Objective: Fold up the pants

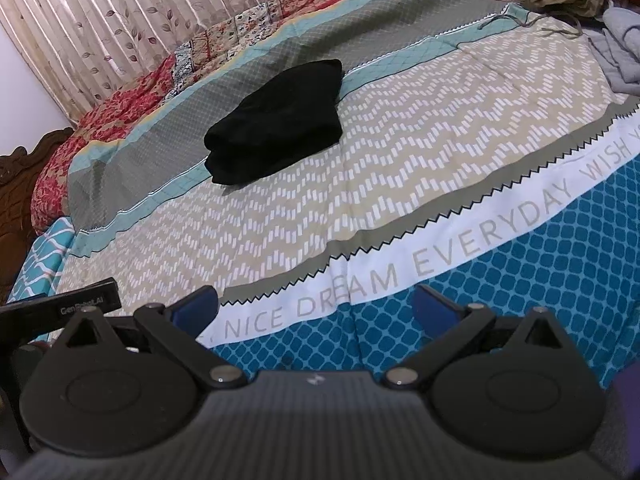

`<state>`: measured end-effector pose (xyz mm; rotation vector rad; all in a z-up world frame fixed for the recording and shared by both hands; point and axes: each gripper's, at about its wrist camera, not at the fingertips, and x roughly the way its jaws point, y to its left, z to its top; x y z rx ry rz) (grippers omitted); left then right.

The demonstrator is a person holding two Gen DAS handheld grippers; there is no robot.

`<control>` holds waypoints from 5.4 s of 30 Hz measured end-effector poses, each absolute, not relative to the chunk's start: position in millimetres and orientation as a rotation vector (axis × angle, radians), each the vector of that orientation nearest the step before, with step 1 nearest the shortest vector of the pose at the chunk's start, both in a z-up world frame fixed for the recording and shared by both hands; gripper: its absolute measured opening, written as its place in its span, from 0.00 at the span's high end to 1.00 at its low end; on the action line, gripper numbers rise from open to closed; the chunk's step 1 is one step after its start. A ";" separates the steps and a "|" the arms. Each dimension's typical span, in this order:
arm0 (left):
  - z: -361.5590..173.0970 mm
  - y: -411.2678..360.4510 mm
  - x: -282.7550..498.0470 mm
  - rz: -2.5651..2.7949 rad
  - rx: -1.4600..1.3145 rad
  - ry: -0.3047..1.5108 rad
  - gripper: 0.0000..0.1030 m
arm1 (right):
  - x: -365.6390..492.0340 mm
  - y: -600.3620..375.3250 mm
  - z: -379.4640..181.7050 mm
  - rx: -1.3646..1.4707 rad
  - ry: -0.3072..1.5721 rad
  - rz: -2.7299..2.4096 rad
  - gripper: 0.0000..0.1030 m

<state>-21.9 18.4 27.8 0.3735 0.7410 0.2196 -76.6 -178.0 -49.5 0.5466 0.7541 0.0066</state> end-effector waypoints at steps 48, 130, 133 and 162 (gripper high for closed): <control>41.4 9.7 -32.1 0.025 0.229 0.904 0.00 | -81.0 -180.3 -40.4 0.530 0.682 -0.027 0.00; 26.2 -8.7 -37.2 -0.006 0.345 0.938 0.00 | -78.9 -189.4 -45.9 0.564 0.697 -0.023 0.00; 26.4 -8.3 -37.7 -0.004 0.344 0.936 0.00 | -79.0 -189.3 -46.2 0.564 0.696 -0.023 0.00; 18.8 -11.9 -29.1 -0.014 0.344 0.962 0.00 | -71.9 -194.6 -54.2 0.571 0.716 -0.023 0.00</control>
